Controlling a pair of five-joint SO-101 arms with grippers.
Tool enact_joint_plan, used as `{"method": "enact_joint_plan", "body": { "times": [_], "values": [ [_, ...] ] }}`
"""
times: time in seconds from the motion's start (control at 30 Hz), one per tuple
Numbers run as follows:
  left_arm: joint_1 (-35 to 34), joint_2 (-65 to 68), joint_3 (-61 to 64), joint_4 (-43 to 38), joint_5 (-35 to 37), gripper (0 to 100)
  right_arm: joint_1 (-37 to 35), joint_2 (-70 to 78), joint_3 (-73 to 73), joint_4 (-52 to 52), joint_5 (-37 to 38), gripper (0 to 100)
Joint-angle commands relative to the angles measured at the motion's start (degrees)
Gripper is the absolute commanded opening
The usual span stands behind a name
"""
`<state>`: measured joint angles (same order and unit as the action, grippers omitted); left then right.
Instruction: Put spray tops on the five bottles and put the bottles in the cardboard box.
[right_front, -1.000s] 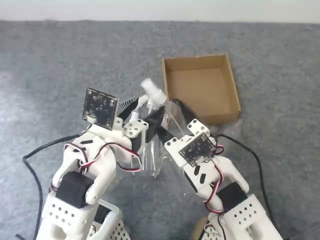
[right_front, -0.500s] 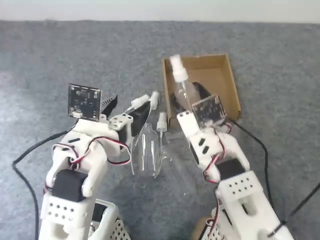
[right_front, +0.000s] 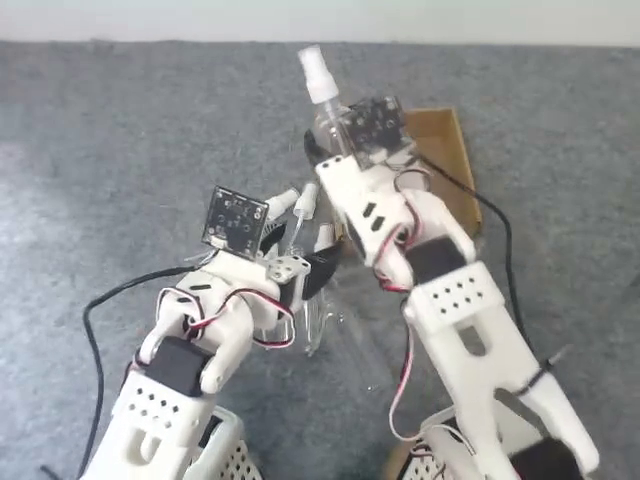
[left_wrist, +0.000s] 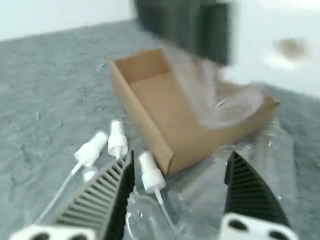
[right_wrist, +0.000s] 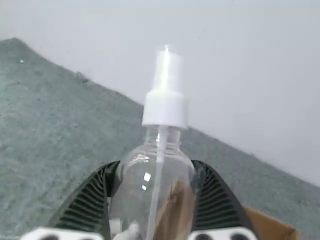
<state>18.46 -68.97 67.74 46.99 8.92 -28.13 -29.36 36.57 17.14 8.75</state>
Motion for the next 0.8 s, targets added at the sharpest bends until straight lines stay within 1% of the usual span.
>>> {"method": "enact_joint_plan", "body": {
  "times": [0.0,0.17,0.23,0.3,0.37,0.43,0.57,0.77],
  "values": [
    [1.0,-0.5,-0.6,-1.8,-0.3,28,-3.3,1.0,-5.0,2.4,-0.6,0.6],
    [0.9,-0.5,-0.6,-1.8,-0.3,28,-5.2,0.9,-5.0,3.0,-0.6,0.6],
    [0.1,-0.5,-0.6,-2.1,-0.3,28,-6.1,0.7,-5.0,5.5,-0.6,0.6],
    [-1.8,-0.3,0.1,-4.6,-0.3,28,-7.5,-0.9,-5.0,8.2,-1.0,0.6],
    [-3.7,-0.2,1.7,-8.1,-0.3,28,-8.7,-3.8,-5.0,11.3,-3.4,0.6],
    [-4.2,-0.2,2.9,-10.4,-1.8,28,-9.3,-7.8,-5.0,14.2,-5.5,0.6],
    [-4.2,-0.1,3.2,-10.5,-2.6,27,-8.2,-13.6,-5.0,17.8,-5.5,0.6],
    [-4.2,-0.1,3.3,-10.5,-2.6,27,-4.9,-16.3,-4.9,19.5,-5.5,0.6]
  ]
}}
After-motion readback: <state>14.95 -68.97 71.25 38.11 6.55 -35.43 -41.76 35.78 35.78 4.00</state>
